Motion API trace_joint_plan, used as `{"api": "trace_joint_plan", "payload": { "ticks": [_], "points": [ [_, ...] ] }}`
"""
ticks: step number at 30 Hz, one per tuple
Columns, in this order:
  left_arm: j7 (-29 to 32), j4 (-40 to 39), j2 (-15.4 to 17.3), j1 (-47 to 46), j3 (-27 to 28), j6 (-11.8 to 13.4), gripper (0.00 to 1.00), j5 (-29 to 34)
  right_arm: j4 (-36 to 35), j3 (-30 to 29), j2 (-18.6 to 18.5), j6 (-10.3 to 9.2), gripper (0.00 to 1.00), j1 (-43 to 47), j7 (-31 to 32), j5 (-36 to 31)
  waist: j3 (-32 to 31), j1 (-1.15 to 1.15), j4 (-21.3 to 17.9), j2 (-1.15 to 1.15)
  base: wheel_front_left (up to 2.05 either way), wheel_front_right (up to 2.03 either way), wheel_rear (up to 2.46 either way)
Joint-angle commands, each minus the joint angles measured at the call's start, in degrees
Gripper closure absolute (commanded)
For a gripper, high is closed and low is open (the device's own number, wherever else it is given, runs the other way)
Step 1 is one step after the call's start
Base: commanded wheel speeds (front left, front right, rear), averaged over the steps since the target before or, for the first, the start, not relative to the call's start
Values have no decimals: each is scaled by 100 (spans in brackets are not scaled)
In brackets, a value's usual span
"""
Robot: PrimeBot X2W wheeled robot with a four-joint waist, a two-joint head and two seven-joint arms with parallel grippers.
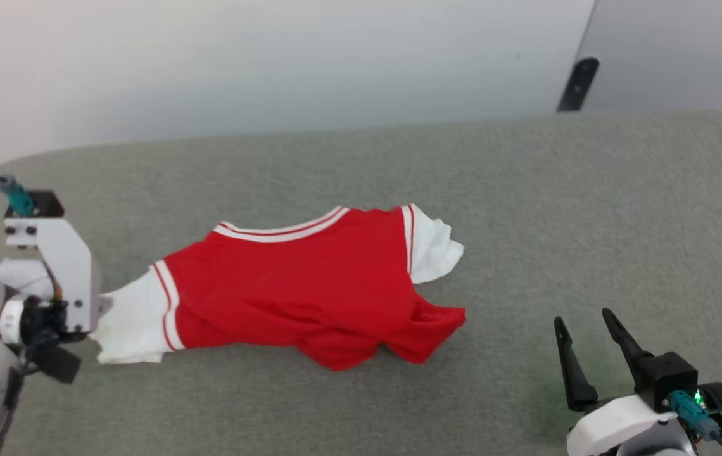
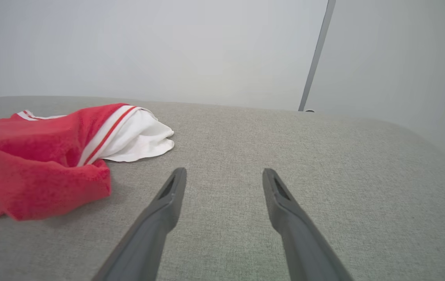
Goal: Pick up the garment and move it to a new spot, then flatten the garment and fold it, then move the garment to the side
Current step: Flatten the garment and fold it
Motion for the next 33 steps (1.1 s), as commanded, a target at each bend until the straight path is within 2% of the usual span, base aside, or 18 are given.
{"api": "trace_joint_plan", "payload": {
  "ticks": [1,3,7,12,14,22,24,28,31,33],
  "points": [
    [-226,-153,-42,136,72,-22,0,-48,13,48,-58,-8,0,104,15,36,-340,0,313,0,0,0,0],
    [-646,-452,-174,287,249,-136,0,-240,10,81,-114,-8,0,137,22,79,-457,0,444,0,0,0,0],
    [-1623,-1065,-237,721,474,-287,0,-275,-20,72,-158,-8,0,231,23,14,-594,0,724,0,0,0,0],
    [-3097,-1805,-434,1449,760,-303,0,-190,-49,1,-149,-8,0,345,20,-57,-752,0,1078,0,0,0,0],
    [-3653,-2028,-535,1790,884,-189,0,-155,-39,-29,-146,-8,0,391,28,-60,-815,0,1220,0,0,0,0],
    [-5789,-2745,-909,3019,1151,-14,0,256,-59,-84,-166,-8,0,564,114,219,-1017,0,1737,0,0,0,0],
    [-6118,-2767,-956,3253,1161,104,0,405,-57,-136,-185,-8,0,604,134,233,-1053,0,1868,0,0,0,0],
    [-6355,-2757,-1139,3519,1155,99,0,501,-38,-233,-262,-8,0,615,256,308,-1102,0,2130,0,0,0,0],
    [-6405,-2745,-1254,3557,1308,137,0,389,-6,-274,-471,-8,0,423,539,370,-1115,0,2279,0,0,0,0],
    [-6424,-2756,-1218,3548,1337,138,0,456,63,-192,-674,-8,0,279,843,510,-1111,0,2366,0,0,0,0]
  ]
}}
